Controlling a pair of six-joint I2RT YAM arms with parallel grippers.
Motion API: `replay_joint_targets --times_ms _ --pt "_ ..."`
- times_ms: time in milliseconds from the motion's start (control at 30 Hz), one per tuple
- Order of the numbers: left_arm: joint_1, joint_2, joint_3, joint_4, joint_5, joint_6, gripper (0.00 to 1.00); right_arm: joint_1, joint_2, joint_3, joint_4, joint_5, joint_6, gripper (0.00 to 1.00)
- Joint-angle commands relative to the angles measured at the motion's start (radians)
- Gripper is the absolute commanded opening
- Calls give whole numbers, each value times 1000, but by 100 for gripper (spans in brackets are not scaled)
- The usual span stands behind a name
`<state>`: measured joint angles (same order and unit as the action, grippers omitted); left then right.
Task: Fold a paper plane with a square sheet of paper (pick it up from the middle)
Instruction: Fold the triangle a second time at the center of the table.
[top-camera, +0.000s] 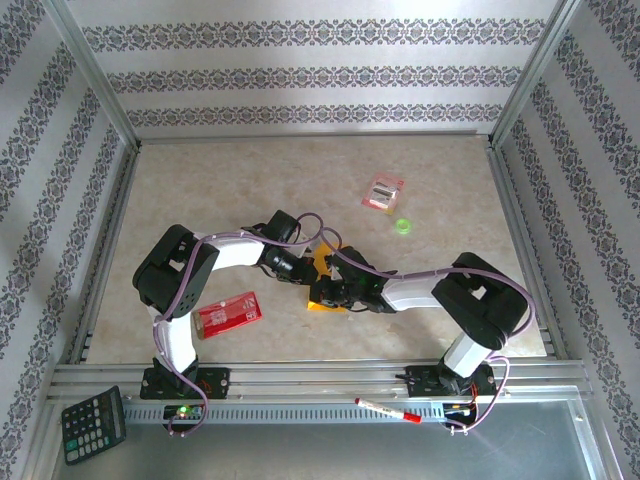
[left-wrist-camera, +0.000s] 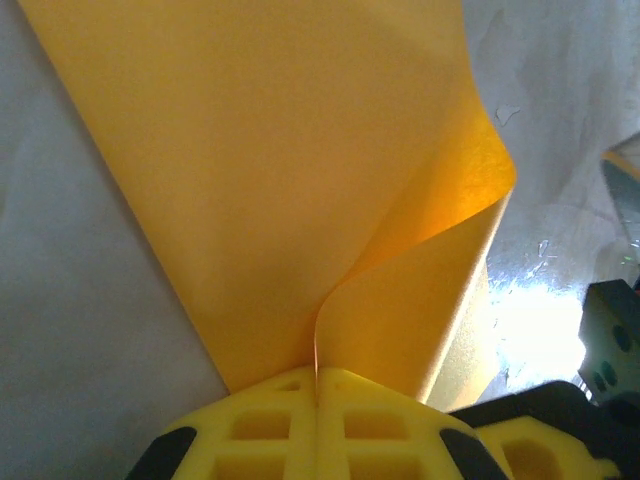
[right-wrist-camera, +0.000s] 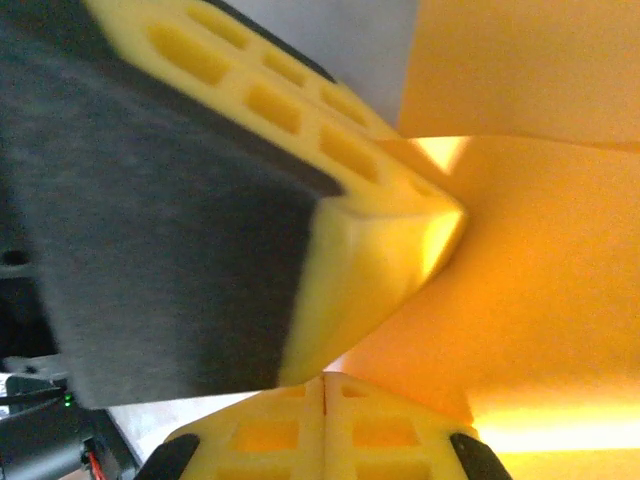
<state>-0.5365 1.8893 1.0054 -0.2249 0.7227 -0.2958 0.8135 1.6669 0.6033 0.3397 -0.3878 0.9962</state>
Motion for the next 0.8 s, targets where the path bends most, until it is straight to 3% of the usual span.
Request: replay_joint_targets --times_ms 0,767 --pt "2 31 -15 -96 -99 24 0 -5 34 6 -8 17 -21 0" --pt "2 30 -31 -79 -116 3 0 90 -3 -79 -57 52 34 0"
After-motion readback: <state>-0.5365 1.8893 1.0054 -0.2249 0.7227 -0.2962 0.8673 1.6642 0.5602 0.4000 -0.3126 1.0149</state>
